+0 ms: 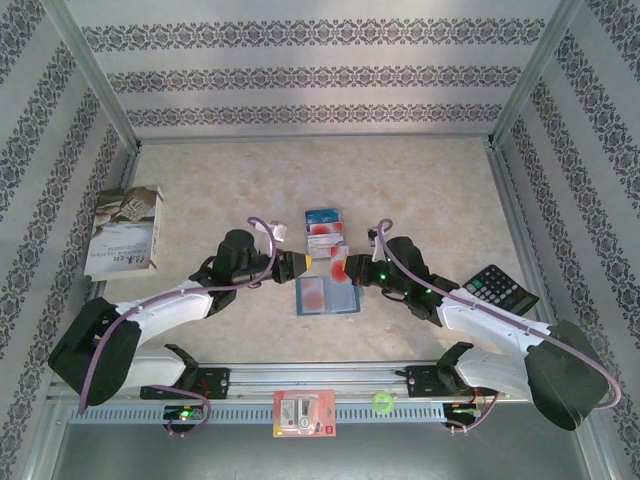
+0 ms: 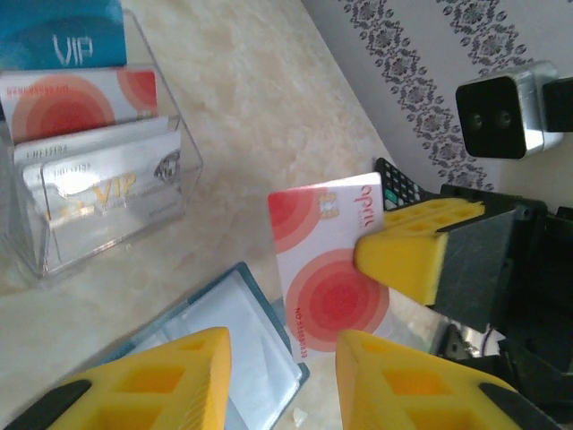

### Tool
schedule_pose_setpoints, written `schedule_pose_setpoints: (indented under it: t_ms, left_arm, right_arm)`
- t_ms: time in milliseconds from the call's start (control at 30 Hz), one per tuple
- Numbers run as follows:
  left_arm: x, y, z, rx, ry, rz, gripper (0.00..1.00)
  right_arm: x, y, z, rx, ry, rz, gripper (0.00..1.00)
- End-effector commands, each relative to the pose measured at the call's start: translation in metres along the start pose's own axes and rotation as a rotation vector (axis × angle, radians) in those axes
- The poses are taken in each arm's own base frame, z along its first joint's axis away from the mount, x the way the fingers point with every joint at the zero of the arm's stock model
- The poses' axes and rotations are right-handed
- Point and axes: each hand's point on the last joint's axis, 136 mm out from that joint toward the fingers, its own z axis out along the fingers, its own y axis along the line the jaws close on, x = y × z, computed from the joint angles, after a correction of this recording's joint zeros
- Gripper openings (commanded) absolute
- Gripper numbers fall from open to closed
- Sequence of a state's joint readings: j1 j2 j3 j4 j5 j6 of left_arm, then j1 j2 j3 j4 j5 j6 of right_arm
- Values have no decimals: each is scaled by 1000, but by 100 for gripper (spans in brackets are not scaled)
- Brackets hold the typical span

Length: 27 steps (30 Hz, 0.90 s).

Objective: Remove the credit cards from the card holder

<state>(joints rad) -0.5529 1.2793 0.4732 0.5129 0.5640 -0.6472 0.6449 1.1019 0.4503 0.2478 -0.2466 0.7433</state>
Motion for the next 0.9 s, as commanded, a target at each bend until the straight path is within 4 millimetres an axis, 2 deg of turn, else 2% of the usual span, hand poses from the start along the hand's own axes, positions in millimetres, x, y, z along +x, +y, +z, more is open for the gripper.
schedule_pose_setpoints:
  t_ms: [0,267,467,600,667,867]
  left_arm:
    - [-26,-34,-10,184,-129,7,37]
    - [-30,-48,-19,257,-168,21,38]
    - [-36,-52,-24,303,-203,18,40]
    - [-36,-57,-26,343,-204,14,36]
    - [-35,-53,-25,330,-198,6,34]
    - [-34,-42,-28,298,-210,-20,38]
  right_arm:
    - [-23,46,-6,-231,-92,-2,0]
    - [-31,71,-8,-395,-123,33,0]
    - [-27,92,-8,-499,-84,19,0]
    - [-23,97,-5,-529,-67,17,0]
    - [-23,100,-6,-549,-68,19,0]
    - [-26,97,-13,-533,-104,24,0]
